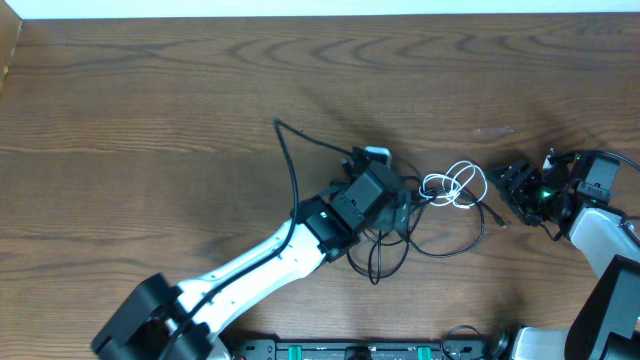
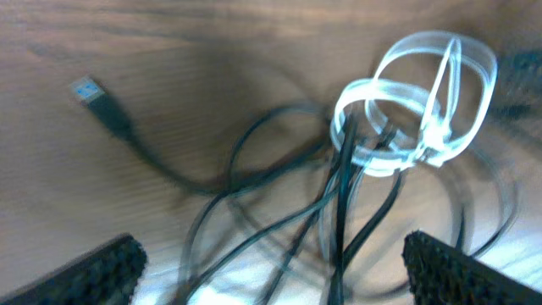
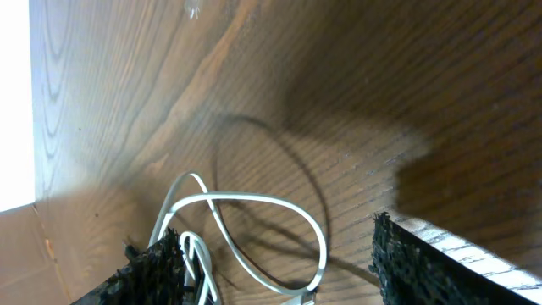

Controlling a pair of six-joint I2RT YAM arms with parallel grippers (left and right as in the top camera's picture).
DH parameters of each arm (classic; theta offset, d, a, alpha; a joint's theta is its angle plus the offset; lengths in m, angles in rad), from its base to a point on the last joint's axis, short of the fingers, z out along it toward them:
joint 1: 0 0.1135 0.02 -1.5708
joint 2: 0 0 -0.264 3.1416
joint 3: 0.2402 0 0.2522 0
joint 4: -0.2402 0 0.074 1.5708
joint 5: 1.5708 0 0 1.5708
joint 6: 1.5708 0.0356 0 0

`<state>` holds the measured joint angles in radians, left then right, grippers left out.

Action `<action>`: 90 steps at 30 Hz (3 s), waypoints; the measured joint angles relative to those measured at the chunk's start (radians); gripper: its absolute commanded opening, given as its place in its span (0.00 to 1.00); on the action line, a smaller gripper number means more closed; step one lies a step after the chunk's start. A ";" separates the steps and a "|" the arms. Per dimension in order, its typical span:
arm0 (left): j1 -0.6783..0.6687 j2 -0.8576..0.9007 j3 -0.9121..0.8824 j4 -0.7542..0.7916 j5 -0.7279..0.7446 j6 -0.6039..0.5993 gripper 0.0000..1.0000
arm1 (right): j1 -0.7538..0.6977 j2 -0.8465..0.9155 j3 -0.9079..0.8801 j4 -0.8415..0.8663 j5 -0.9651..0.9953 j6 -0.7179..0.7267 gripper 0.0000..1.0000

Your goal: Untangle cables

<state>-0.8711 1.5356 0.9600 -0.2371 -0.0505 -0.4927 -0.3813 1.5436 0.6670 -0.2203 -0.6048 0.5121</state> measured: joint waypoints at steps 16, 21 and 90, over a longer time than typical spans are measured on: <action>-0.049 0.093 0.074 0.014 0.185 0.558 0.98 | 0.000 0.000 0.024 0.038 -0.150 -0.196 0.92; -0.053 0.242 0.074 0.081 0.164 0.577 0.97 | 0.000 0.000 0.024 0.008 -0.161 -0.204 0.92; 0.338 -0.281 0.080 -0.126 0.927 0.517 0.07 | 0.145 0.000 0.035 0.099 -0.043 -0.112 0.44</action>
<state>-0.5327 1.2545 1.0397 -0.3630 0.8761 0.0238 -0.2363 1.5436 0.7021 -0.1211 -0.6483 0.4004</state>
